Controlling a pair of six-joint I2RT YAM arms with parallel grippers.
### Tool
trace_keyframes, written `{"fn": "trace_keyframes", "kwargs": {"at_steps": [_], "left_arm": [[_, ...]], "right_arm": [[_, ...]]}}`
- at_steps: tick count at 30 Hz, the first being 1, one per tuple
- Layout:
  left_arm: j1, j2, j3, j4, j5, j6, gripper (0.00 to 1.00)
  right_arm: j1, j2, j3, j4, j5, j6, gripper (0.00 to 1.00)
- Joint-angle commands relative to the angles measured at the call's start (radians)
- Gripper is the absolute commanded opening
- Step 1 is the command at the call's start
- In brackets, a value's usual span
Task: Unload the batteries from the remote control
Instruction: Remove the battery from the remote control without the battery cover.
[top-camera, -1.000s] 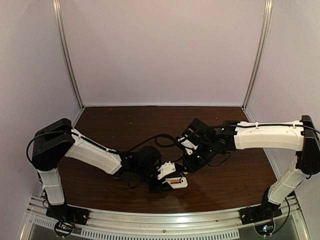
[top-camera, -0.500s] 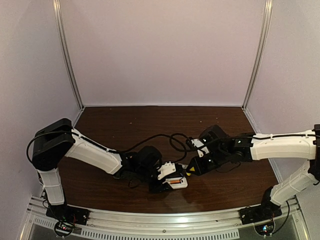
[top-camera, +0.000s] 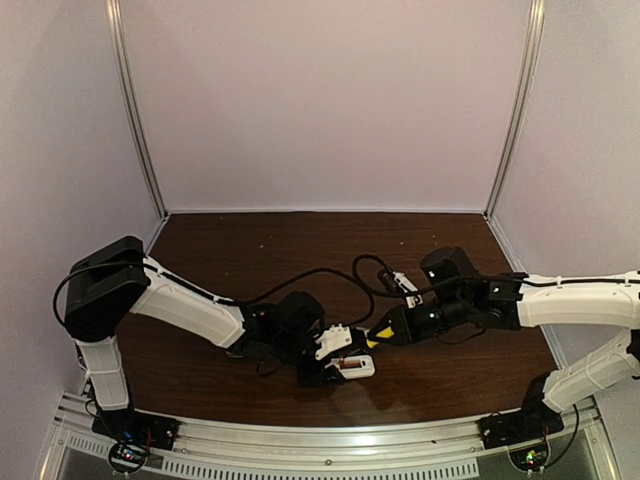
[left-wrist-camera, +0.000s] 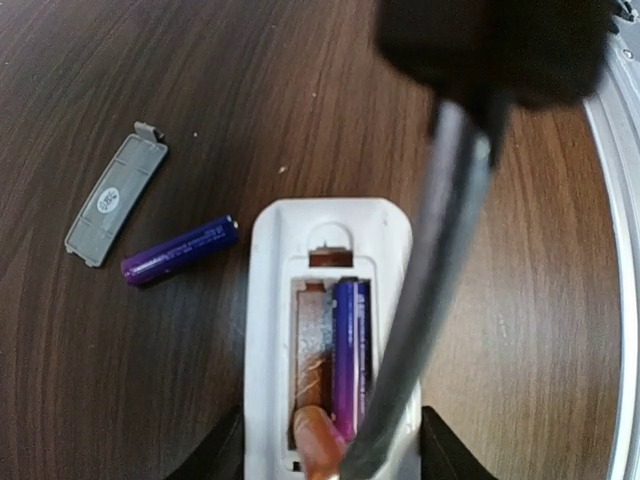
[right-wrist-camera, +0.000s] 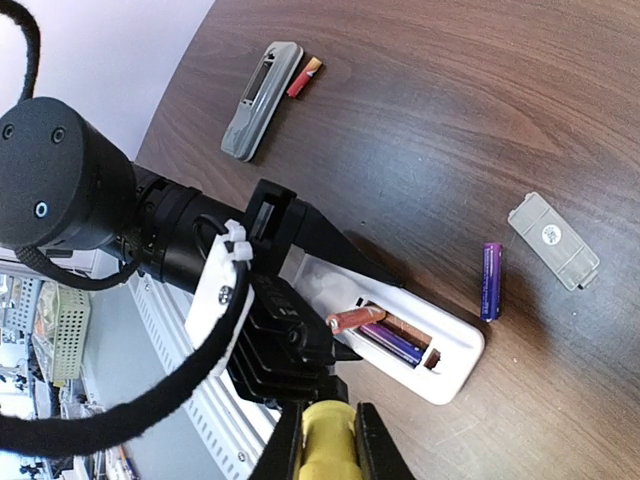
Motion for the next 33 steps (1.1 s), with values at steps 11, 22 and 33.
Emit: {"fn": "trace_keyframes", "kwargs": {"at_steps": [11, 22, 33], "left_arm": [[0.003, 0.006, 0.021, -0.151, 0.166, -0.035, 0.0], [0.037, -0.016, 0.023, -0.189, 0.237, -0.06, 0.0], [0.036, -0.017, 0.028, -0.197, 0.196, -0.075, 0.0]], "right_arm": [[0.007, 0.093, 0.004, 0.084, -0.059, 0.015, 0.0], [0.007, 0.041, 0.042, -0.065, 0.01, -0.014, 0.0], [0.01, 0.011, 0.13, -0.383, 0.118, -0.071, 0.0]]}}
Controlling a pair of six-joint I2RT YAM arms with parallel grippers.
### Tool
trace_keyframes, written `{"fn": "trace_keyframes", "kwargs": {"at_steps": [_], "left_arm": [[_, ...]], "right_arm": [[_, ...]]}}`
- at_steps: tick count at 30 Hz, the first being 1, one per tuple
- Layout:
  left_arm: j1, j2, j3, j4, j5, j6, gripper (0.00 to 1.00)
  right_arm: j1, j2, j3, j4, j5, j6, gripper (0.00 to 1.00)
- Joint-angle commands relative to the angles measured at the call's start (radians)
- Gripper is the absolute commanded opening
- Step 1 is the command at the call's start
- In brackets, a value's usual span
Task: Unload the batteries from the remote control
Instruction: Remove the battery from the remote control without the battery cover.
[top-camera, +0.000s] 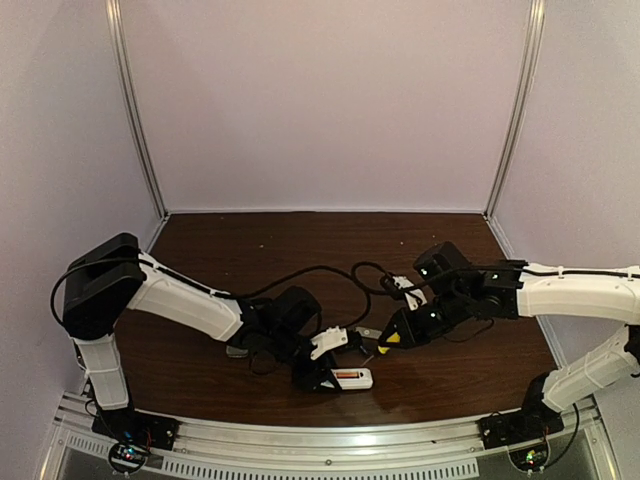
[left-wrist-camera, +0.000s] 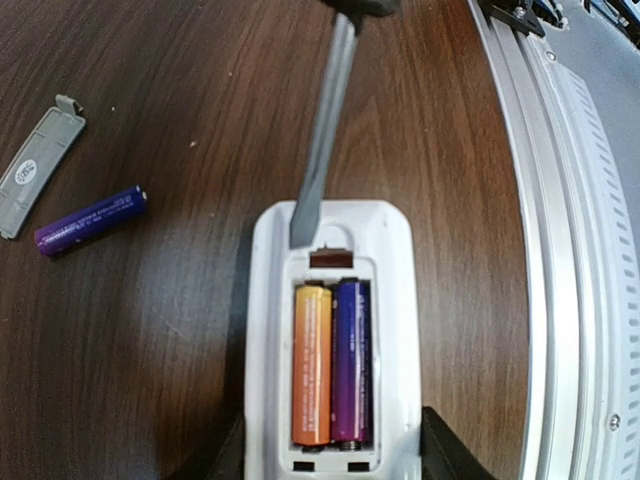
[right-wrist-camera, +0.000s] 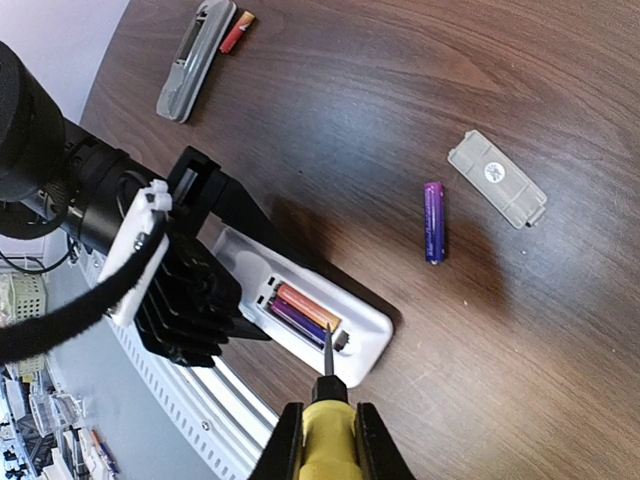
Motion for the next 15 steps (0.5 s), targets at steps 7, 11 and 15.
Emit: {"fn": "trace_keyframes", "kwargs": {"at_steps": [7, 11, 15], "left_arm": [[0.003, -0.004, 0.048, -0.16, -0.012, -0.063, 0.0], [0.001, -0.004, 0.039, -0.149, -0.045, -0.065, 0.0], [-0.003, -0.015, 0.02, -0.103, -0.145, -0.05, 0.0]], "right_arm": [[0.027, 0.012, 0.07, -0.121, 0.045, 0.0, 0.0], [0.038, 0.031, 0.084, -0.092, 0.024, 0.012, 0.0], [0.049, 0.058, 0.09, -0.076, 0.016, 0.019, 0.0]]}}
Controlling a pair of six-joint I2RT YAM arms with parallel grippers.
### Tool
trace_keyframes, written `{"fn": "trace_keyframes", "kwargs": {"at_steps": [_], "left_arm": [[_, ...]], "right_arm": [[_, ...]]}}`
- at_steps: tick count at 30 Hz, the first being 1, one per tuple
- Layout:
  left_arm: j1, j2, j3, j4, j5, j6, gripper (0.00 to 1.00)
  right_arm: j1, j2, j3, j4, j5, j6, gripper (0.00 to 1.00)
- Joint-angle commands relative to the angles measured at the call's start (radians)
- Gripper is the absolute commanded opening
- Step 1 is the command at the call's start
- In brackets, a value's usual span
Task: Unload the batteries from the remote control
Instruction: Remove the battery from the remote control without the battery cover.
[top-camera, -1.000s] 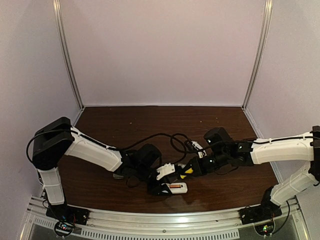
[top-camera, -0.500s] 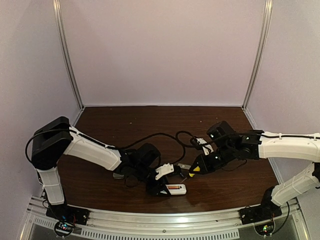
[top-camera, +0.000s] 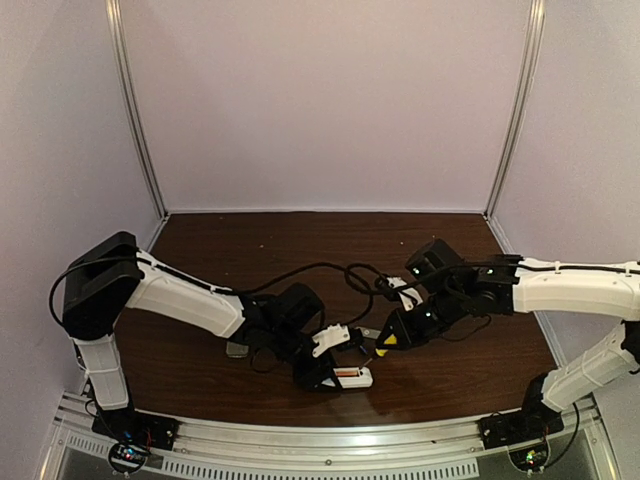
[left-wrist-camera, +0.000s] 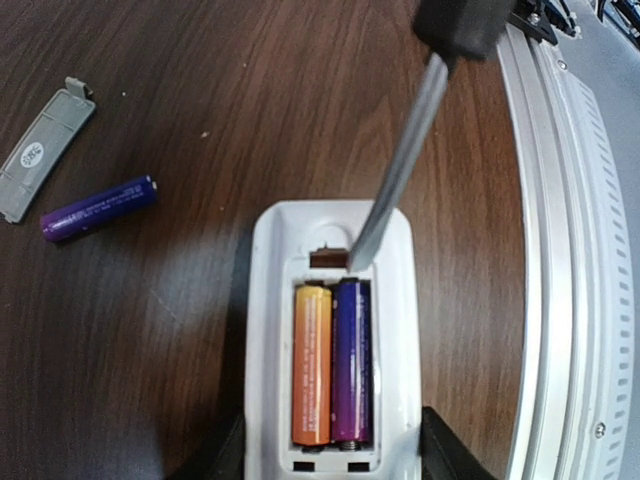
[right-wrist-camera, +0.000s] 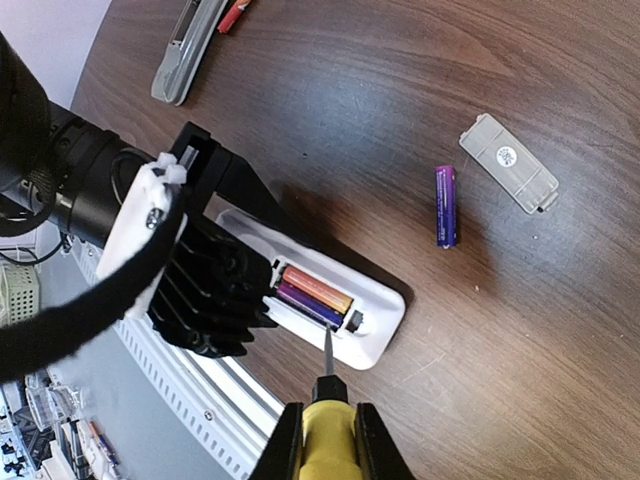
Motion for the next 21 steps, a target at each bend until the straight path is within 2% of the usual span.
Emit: {"fn": "trace_keyframes", "kwargs": {"at_steps": [1, 11, 21], "left_arm": [[-0.005, -0.018, -0.027, -0.009, -0.147, 0.003, 0.0], [-0.013, -0.019, -0.053, 0.047, -0.256, 0.073, 0.0], [-0.046, -0.024, -0.087, 0.093, -0.406, 0.104, 0.0]], "right_arm": [[0.015, 0.039, 0.023, 0.02, -0.003, 0.014, 0.0], [0.04, 0.133, 0.063, -0.023, 0.101, 0.035, 0.0], [0.039, 0.078, 0.091, -0.001, 0.154, 0.059, 0.0]]}}
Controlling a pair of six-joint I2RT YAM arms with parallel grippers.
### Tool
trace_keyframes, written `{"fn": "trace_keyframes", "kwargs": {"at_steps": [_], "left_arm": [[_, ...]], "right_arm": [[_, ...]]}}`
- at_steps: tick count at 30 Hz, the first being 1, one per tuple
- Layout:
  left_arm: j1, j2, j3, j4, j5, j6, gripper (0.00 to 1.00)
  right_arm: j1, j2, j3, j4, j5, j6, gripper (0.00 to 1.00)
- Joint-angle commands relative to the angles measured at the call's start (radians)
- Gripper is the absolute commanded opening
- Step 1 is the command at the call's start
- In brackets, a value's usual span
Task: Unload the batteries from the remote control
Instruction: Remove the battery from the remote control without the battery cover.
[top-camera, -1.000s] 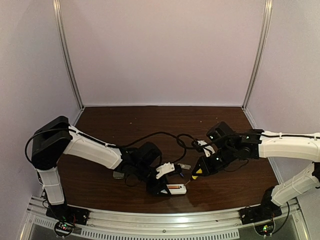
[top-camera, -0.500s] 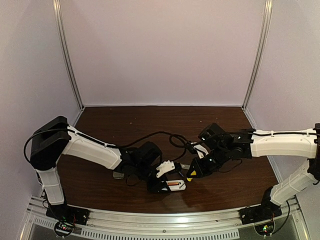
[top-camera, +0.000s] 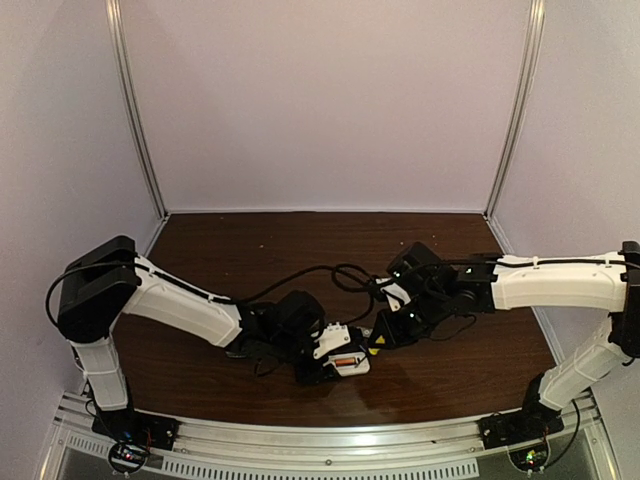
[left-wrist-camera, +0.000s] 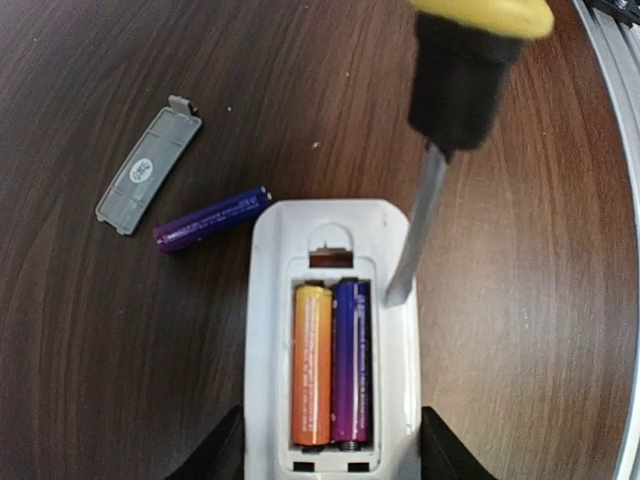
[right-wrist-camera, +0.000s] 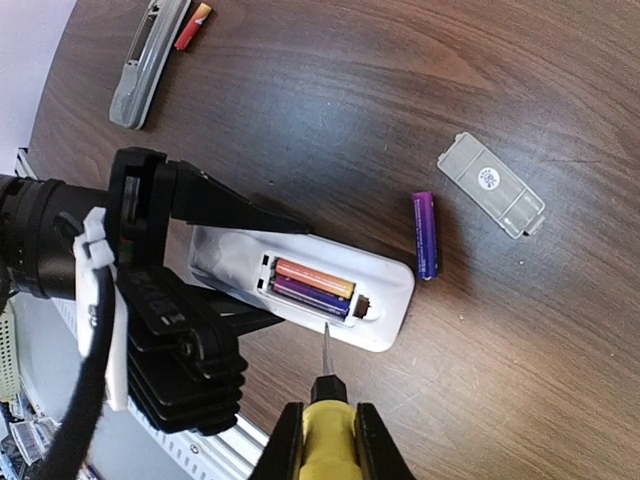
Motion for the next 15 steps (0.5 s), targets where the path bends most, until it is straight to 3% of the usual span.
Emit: {"fn": "trace_keyframes", "kwargs": {"at_steps": [1, 15], "left_arm": [[-0.01, -0.004, -0.036, -0.011, -0.133, 0.024, 0.0], [-0.017, -0.006, -0.032, 0.011, -0.164, 0.019, 0.0]], "right_arm": [[0.006, -0.045, 0.022, 0.007, 0.073, 0.023, 0.0], [0.015, 0.011, 0.03, 0.049, 0.133, 0.054, 0.0]]}}
